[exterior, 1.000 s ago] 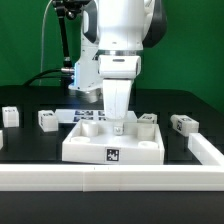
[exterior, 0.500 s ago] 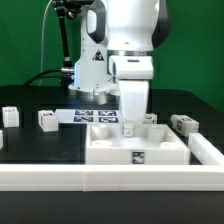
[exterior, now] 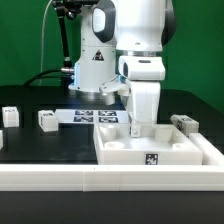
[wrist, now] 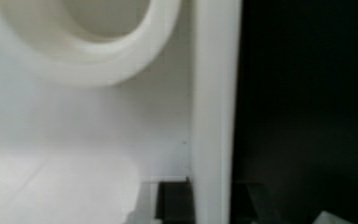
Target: Assemble one leg
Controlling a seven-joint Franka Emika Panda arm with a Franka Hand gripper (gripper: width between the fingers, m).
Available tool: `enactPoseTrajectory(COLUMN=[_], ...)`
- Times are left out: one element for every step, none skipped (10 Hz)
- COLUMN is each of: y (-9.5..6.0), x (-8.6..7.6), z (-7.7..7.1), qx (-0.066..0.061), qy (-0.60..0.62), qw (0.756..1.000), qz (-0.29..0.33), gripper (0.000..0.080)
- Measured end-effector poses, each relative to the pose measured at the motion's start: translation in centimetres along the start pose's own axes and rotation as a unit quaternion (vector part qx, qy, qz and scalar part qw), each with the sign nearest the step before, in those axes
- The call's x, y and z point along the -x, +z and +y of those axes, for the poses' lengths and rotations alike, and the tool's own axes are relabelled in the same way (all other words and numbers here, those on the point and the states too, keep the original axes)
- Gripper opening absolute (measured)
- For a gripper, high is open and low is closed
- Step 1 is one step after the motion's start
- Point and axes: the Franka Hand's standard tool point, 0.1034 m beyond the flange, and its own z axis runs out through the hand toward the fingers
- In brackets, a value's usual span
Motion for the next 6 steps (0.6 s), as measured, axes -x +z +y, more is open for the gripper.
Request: enactPoseTrajectory(y=[0.0, 0.0, 0.0, 0.1, 0.1, 0.1], x=[-0.3, -0.6, -0.9, -1.0, -1.0, -1.0], z=[0.4, 0.8, 1.3, 1.6, 1.8, 2.0], qx=[0.0, 0.001, -0.001, 0.0, 0.001, 0.001], qy=[-0.003, -0.006, -0.008, -0.006, -0.005, -0.005], qw=[1.0, 1.0, 1.0, 1.0, 1.0, 1.0], qz=[-0.001, -0.001, -0.001, -0.001, -0.001, -0.002], gripper=[0.0049, 0.0049, 0.0049, 0.0049, 0.0049, 0.0049])
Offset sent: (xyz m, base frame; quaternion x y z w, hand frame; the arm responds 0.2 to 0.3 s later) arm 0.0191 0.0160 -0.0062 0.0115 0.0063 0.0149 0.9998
